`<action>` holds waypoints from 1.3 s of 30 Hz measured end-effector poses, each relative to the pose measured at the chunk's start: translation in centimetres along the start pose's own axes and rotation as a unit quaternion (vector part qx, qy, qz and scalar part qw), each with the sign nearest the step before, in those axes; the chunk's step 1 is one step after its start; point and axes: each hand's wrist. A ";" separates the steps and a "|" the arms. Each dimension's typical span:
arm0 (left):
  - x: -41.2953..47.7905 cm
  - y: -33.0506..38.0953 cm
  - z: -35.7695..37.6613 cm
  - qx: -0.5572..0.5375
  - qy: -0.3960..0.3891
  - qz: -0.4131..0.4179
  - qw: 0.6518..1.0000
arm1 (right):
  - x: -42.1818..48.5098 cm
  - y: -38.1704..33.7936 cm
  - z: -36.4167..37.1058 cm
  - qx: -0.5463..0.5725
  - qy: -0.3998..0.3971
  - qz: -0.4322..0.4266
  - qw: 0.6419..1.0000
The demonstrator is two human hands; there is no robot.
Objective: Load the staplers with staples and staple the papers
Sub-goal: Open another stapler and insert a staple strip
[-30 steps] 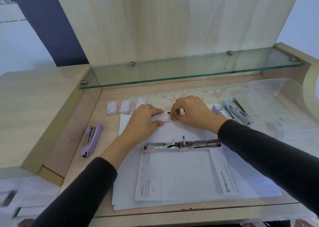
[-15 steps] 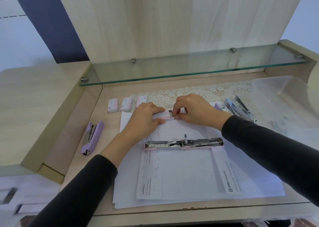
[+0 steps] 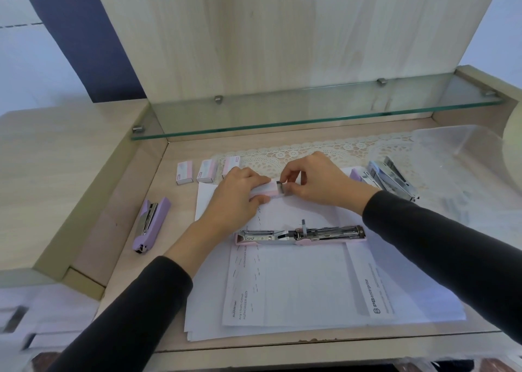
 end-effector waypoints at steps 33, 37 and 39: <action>-0.9 -1.1 0.8 -0.013 0.099 0.065 0.993 | 0.9 -1.8 0.8 -0.003 0.016 0.161 0.987; -0.9 -1.1 0.8 -0.012 0.102 0.069 0.992 | 1.4 -1.7 0.8 0.026 -0.006 0.206 0.978; -0.9 -1.1 0.8 -0.011 0.104 0.070 0.992 | 1.3 -1.8 0.6 0.047 -0.012 0.224 0.973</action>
Point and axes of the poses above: each hand's wrist, its own x-axis towards the middle knuckle, its own z-axis out of the palm, y = z × x, and after that the axes turned 10 degrees about y, right-handed
